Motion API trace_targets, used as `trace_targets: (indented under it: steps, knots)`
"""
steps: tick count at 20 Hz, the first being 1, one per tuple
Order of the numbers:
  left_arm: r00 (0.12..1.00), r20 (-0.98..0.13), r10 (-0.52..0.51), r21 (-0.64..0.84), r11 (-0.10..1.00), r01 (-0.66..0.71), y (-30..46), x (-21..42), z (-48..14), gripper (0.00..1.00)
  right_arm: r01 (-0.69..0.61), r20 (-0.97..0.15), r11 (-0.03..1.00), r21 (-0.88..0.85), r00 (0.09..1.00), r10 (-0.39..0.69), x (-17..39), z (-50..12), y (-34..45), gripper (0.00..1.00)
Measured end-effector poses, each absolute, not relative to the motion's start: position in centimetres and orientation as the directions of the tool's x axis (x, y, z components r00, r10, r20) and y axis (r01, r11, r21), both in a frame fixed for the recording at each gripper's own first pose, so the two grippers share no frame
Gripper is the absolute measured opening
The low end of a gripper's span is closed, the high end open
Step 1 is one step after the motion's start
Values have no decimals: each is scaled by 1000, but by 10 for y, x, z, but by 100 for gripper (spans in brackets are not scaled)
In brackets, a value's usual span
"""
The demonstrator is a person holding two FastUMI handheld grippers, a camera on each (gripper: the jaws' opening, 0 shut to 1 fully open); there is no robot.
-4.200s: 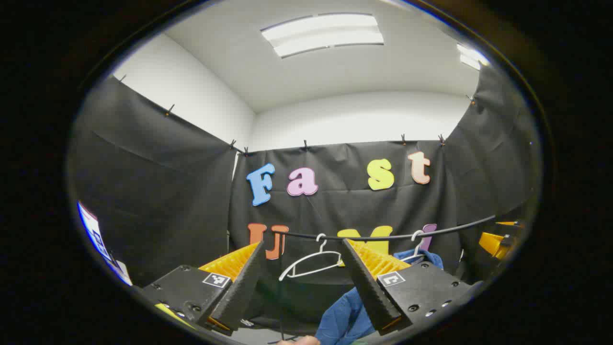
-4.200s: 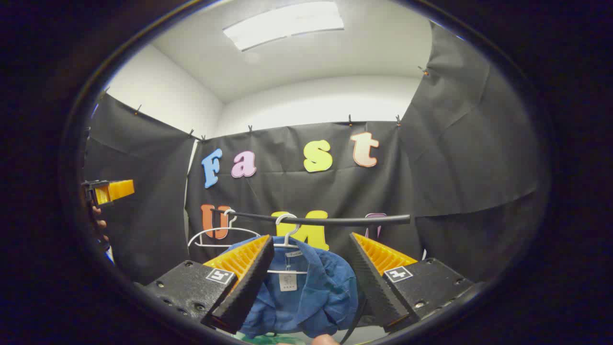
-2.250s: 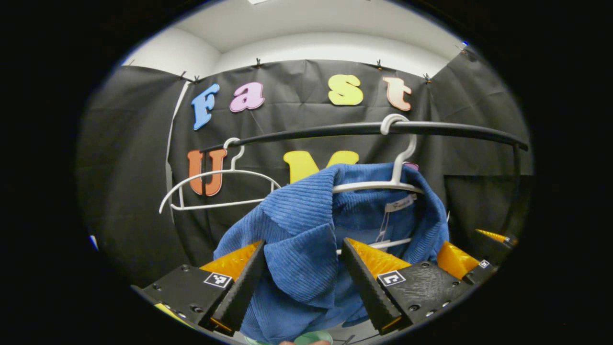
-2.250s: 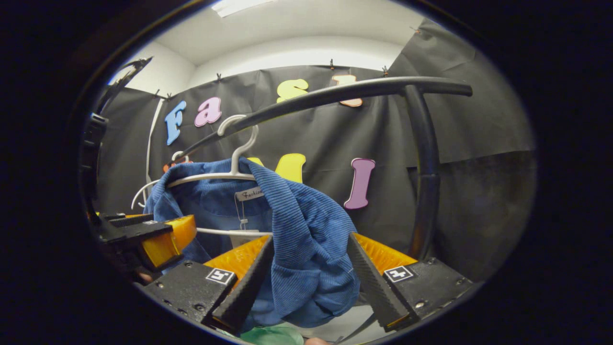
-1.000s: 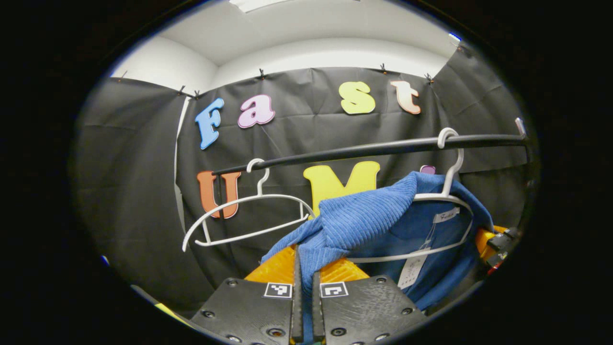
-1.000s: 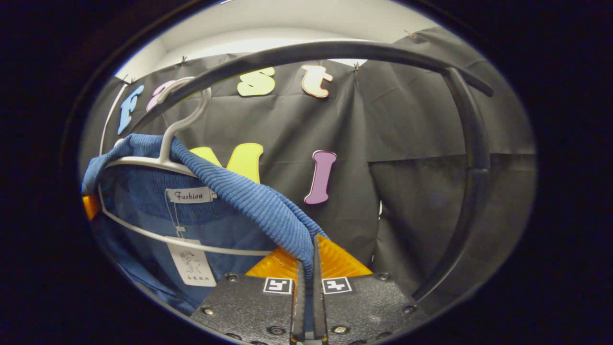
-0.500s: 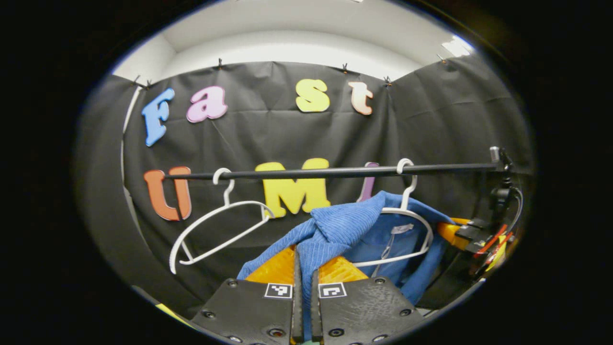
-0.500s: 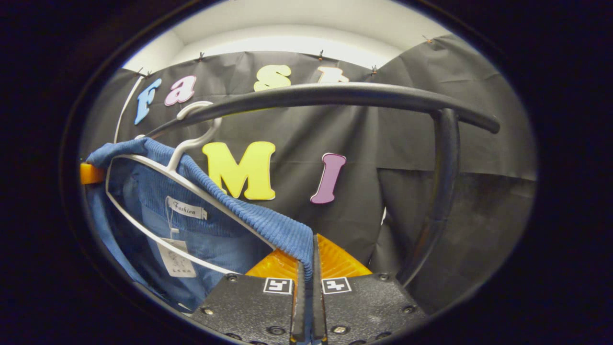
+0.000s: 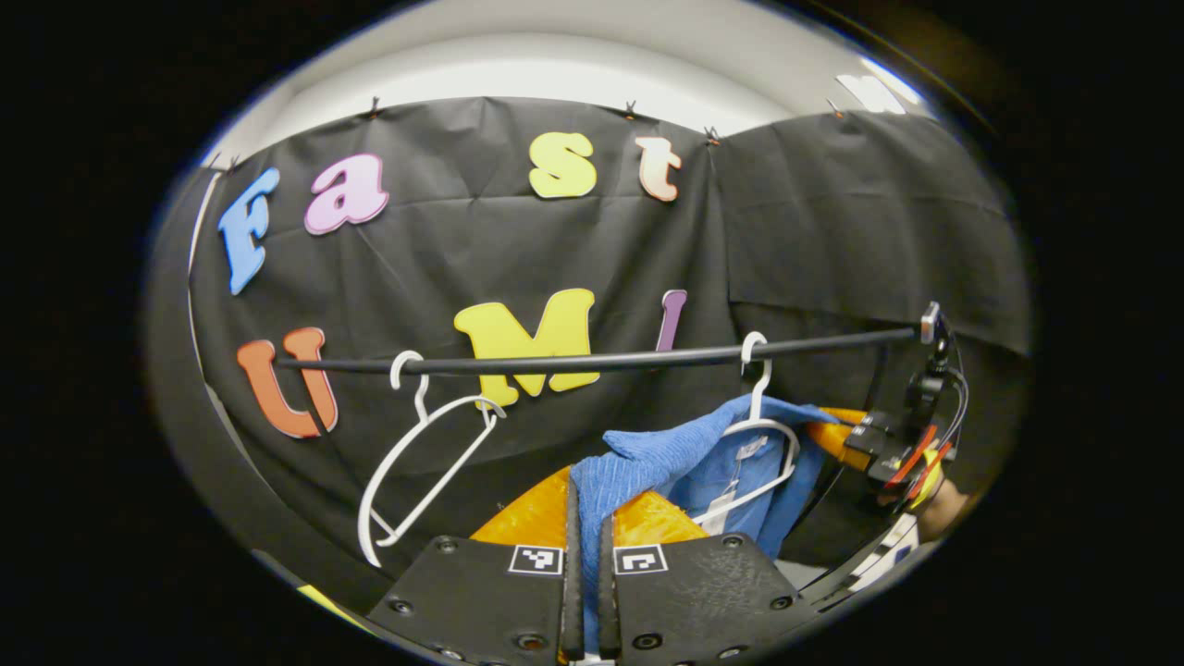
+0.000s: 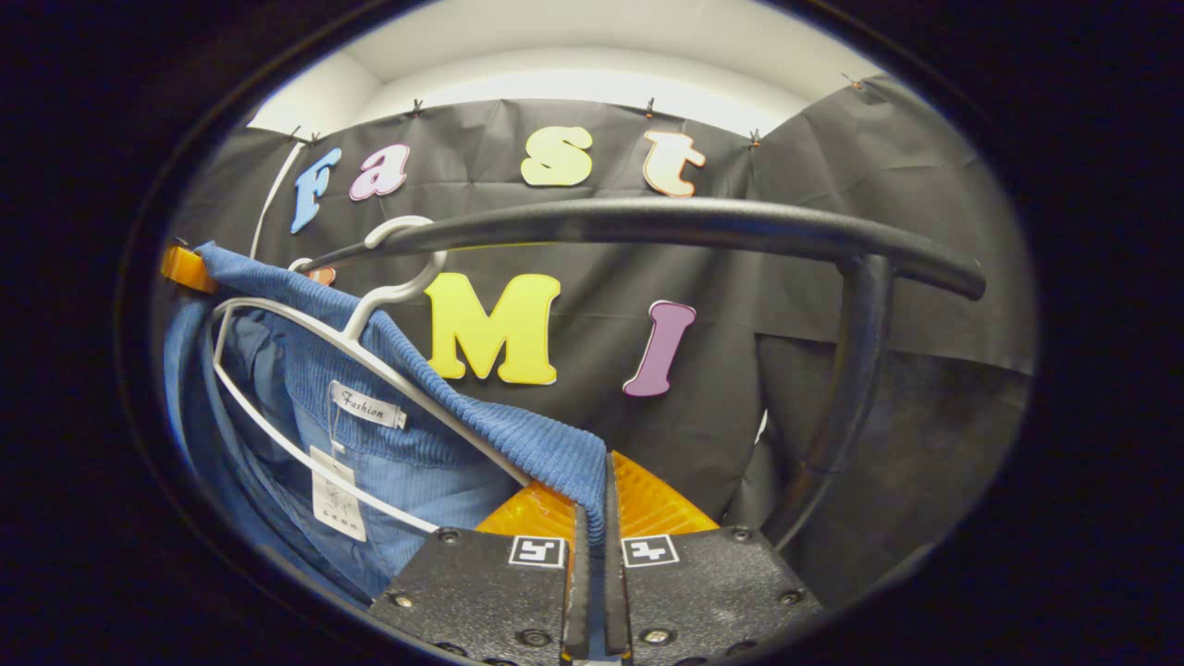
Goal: Grasp the clothes on the hanger with both hands and then place them into the laundry hamper below.
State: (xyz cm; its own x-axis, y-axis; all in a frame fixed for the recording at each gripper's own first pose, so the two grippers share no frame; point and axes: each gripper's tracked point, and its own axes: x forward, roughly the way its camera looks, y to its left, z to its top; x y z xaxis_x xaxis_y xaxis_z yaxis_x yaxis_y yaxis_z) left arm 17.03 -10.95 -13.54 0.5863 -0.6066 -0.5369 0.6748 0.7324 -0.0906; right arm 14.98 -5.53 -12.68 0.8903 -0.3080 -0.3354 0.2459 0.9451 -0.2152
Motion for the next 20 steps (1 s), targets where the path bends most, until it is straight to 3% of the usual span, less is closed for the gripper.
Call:
trace_targets:
  steps: [5, 9, 11, 14, 17, 20]
  knots:
    - [516, -653, -555, 65, 637, 768, -96, 179, -156, 6, 192, -356, 958, -213, 898, -259, 148, -123, -57, 10]
    - [438, -643, -629, 83, 511, 855, -96, 190, -173, 6, 153, -385, 978, -142, 902, -197, 153, -123, -58, 10]
    - [364, -610, -704, 58, 419, 906, -99, 188, -174, 6, 141, -394, 977, -163, 898, -195, 153, -123, -59, 10]
    - [269, -622, -735, 22, 327, 945, -99, 196, -181, 6, 121, -387, 966, -230, 899, -205, 151, -115, -54, 10]
    - [121, -606, -786, -111, 235, 966, -103, 189, -195, 6, 119, -384, 960, -254, 898, -213, 153, -109, -55, 10]
    - [90, -550, -830, -265, 276, 924, -100, 204, -211, 6, 124, -397, 973, -195, 897, -194, 154, -108, -51, 10]
